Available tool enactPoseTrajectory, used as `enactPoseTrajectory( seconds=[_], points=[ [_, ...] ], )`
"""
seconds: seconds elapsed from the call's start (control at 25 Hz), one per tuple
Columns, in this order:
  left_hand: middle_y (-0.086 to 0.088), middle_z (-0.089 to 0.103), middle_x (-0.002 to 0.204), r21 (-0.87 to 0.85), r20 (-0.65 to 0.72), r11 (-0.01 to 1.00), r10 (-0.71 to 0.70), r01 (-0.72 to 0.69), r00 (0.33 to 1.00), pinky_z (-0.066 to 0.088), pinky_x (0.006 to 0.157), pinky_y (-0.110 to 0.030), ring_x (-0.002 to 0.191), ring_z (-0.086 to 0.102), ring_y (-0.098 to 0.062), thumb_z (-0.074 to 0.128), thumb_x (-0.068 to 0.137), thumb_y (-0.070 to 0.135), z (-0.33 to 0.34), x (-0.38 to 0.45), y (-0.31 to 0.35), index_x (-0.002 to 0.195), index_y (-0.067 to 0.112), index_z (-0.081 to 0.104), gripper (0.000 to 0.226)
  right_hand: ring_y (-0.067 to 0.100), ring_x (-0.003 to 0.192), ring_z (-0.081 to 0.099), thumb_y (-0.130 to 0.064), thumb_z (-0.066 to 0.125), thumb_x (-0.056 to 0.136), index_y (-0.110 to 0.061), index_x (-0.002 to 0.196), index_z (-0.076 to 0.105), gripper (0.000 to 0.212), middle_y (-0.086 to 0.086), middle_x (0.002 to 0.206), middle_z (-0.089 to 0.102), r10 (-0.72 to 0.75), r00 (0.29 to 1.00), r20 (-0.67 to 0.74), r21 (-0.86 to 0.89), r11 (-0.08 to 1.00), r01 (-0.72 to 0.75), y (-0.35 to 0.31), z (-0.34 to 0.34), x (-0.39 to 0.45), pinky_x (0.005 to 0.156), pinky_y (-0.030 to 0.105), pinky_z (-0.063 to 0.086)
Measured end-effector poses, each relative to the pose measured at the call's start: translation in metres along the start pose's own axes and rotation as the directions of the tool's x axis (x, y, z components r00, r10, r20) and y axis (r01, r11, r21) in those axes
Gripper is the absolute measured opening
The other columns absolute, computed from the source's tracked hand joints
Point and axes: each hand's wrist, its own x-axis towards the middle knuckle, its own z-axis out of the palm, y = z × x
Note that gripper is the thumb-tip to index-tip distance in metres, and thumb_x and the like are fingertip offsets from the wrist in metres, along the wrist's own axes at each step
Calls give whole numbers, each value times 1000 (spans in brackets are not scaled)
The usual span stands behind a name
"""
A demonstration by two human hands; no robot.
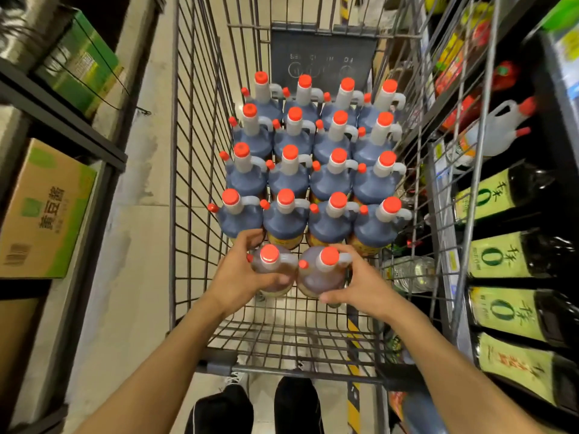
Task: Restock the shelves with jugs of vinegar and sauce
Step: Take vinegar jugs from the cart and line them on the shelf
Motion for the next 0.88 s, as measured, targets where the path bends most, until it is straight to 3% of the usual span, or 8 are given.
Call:
enactPoseTrajectory(
  seconds=[0.12, 0.16, 0.32, 0.44, 0.52, 0.72, 0.8, 0.88],
  points=[
    [6, 67, 122, -45, 5, 997, -61, 62, 998, 53, 90, -19, 109, 65, -4, 97, 59, 0, 3, -4, -11, 130, 21, 55, 85, -20, 106, 58, -9, 99, 57, -47, 120, 52, 87, -21, 124, 62, 38, 998, 46, 107, 993, -42, 19, 12, 8, 80, 4, 49],
    [5, 68, 121, -36, 33, 995, -87, 88, 996, 54, 87, -17, 106, 67, -4, 97, 58, -1, 3, -6, -14, 131, 21, 55, 87, -19, 104, 60, -12, 100, 55, -45, 119, 54, 86, -21, 122, 64, 47, 998, 48, 135, 989, -53, 24, 16, 11, 79, 5, 50],
    [13, 66, 110, 3, 146, 983, -183, 184, 972, 48, 69, -1, 85, 62, 23, 95, 59, -5, 9, -1, -29, 134, 14, 50, 89, -19, 101, 62, -36, 100, 37, -44, 115, 53, 91, -26, 115, 66, 98, 994, 56, 175, 979, -107, 33, 23, 19, 77, 5, 51],
    [6, 71, 112, 12, 130, 979, -201, 202, 971, 54, 75, -9, 95, 69, 9, 97, 59, -2, 9, 7, -39, 132, 13, 55, 85, -18, 100, 63, -38, 100, 34, -42, 114, 52, 94, -24, 111, 70, 86, 995, 46, 193, 977, -93, 35, 27, 22, 76, 4, 50],
    [1, 72, 119, 7, 112, 983, -185, 185, 976, 57, 87, -21, 107, 70, -8, 99, 57, 4, 9, 12, -42, 132, 17, 57, 87, -18, 99, 64, -32, 102, 37, -39, 114, 53, 92, -31, 107, 70, 57, 998, 32, 198, 978, -62, 33, 26, 24, 75, 3, 50],
    [9, 69, 119, -31, 97, 985, -163, 167, 982, 57, 83, -19, 111, 67, -12, 101, 53, 17, 9, 15, -40, 129, 32, 53, 92, 11, 119, 66, -1, 99, 58, -19, 133, 55, 88, -2, 130, 68, 33, 999, 33, 277, 960, -41, 22, 18, 20, 101, 30, 55],
    [13, 70, 119, -80, 107, 986, -137, 146, 985, 57, 85, -20, 111, 67, -8, 101, 52, 20, 9, 12, -32, 136, 34, 50, 99, 8, 115, 68, 0, 97, 59, -20, 133, 55, 87, 0, 131, 68, 23, 1000, 17, 339, 940, -27, 16, 13, 11, 92, 23, 57],
    [17, 72, 114, -151, 106, 984, -85, 100, 991, 57, 81, -18, 108, 68, -4, 99, 56, 17, 9, 6, -18, 132, 36, 53, 90, 3, 111, 69, -12, 98, 57, -24, 133, 55, 88, -3, 129, 70, 17, 1000, -25, 392, 920, -6, 4, 6, -2, 86, 19, 58]
  ],
)
